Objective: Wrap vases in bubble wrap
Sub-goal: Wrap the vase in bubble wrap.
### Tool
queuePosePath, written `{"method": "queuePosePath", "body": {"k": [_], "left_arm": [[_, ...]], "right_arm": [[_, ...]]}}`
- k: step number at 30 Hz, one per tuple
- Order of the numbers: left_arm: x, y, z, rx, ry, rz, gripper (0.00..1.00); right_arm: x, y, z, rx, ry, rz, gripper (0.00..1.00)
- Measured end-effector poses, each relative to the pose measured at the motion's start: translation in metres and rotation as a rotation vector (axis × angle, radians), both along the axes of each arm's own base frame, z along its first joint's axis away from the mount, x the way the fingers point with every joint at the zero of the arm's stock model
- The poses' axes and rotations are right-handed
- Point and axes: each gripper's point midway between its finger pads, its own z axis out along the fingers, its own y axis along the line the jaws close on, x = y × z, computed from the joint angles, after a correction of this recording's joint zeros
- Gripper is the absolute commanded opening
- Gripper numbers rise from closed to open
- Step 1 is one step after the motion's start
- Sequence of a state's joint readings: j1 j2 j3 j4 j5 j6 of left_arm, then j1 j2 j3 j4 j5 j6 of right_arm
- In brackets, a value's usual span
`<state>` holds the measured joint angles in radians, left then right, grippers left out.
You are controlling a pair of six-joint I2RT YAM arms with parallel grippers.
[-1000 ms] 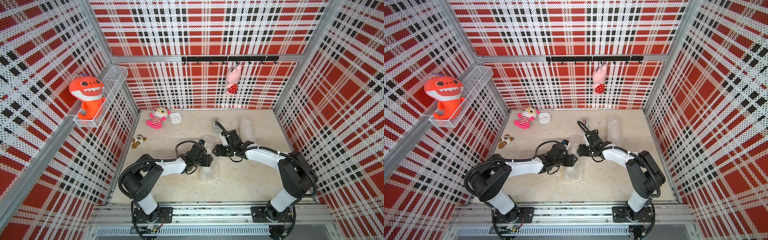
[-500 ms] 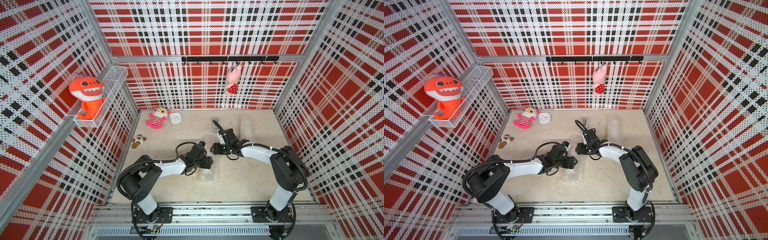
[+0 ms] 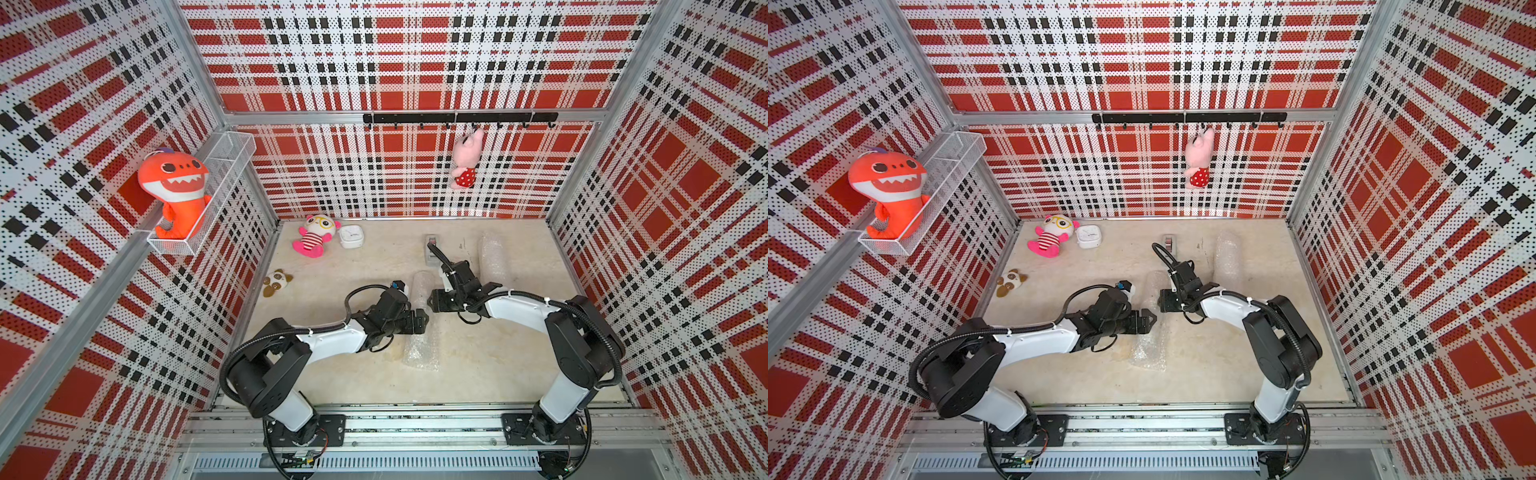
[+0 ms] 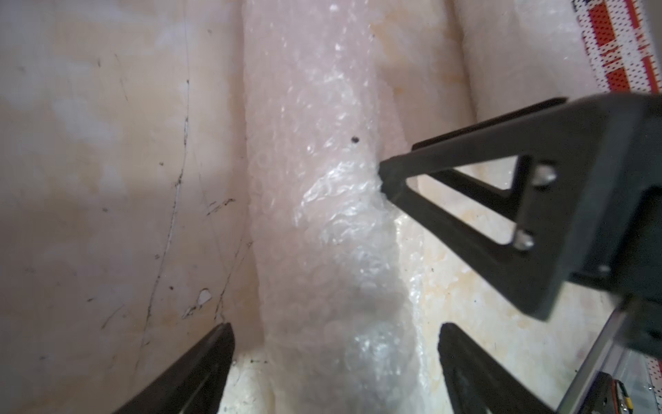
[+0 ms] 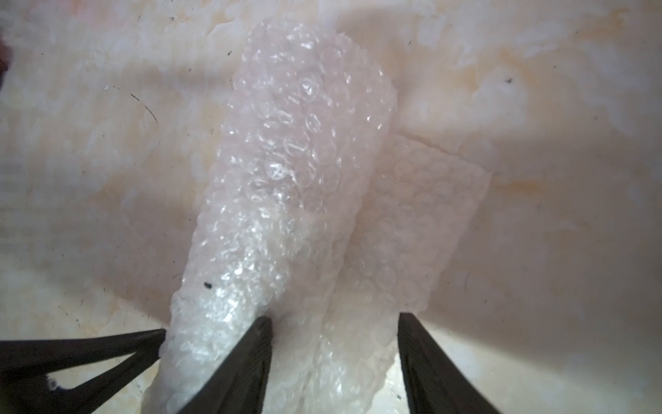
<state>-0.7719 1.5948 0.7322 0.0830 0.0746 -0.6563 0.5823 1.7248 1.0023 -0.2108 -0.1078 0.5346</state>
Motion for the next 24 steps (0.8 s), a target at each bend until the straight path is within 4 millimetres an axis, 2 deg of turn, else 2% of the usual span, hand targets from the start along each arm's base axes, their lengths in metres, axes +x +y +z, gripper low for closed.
{"method": "queuePosePath", "body": {"k": [2,4,7,14,19,21,24], "left_arm": [[-0.005,-0.001,-0.014,0.025,0.030,-0.004,0.89],[-0.007,-0.003,-0.018,0.035,0.041,-0.006,0.87],[-0.006,-0.004,-0.018,0.041,0.035,-0.002,0.77],[-0.004,-0.004,-0.017,0.062,0.025,-0.014,0.73],[-0.006,-0.002,-0.016,0.082,0.010,-0.041,0.71],[-0.007,-0.001,-0.015,0.095,0.006,-0.053,0.71],[-0.010,0.002,-0.015,0.116,0.003,-0.068,0.70]], "right_arm": [[0.000,0.000,0.000,-0.003,0.000,0.003,0.58],[-0.001,-0.001,0.000,-0.007,0.001,0.006,0.58],[-0.004,-0.005,0.001,-0.007,0.009,0.007,0.56],[-0.019,-0.025,-0.002,0.081,0.084,-0.017,0.51],[-0.025,-0.023,-0.011,0.156,0.149,-0.026,0.47],[-0.024,-0.017,-0.013,0.189,0.160,-0.018,0.44],[-0.022,-0.009,-0.015,0.228,0.170,-0.009,0.31]]}}
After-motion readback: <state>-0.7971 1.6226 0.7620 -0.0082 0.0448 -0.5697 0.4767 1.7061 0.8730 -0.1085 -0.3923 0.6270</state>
